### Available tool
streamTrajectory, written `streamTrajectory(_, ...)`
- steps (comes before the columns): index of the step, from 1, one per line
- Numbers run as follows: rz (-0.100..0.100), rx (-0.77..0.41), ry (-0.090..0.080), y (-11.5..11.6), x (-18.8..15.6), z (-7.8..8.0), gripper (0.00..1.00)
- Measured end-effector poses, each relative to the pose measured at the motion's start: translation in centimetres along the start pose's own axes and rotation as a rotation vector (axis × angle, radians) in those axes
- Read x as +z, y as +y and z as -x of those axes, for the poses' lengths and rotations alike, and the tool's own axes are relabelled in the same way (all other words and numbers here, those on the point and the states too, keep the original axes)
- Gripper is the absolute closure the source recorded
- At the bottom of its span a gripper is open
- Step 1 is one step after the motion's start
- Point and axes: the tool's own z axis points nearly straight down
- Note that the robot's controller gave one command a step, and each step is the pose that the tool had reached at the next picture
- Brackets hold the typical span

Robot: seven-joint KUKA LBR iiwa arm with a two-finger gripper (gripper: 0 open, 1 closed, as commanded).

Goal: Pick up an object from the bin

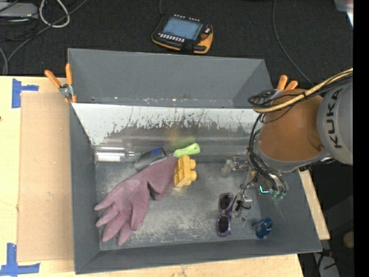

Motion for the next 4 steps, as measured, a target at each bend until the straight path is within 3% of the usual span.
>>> streamTrajectory(3,0.0,0.0,0.0,0.0,0.0,0.0,0.0)
streamTrajectory(4,0.0,-0.115,0.0,-0.4,3.1,1.8,0.0)
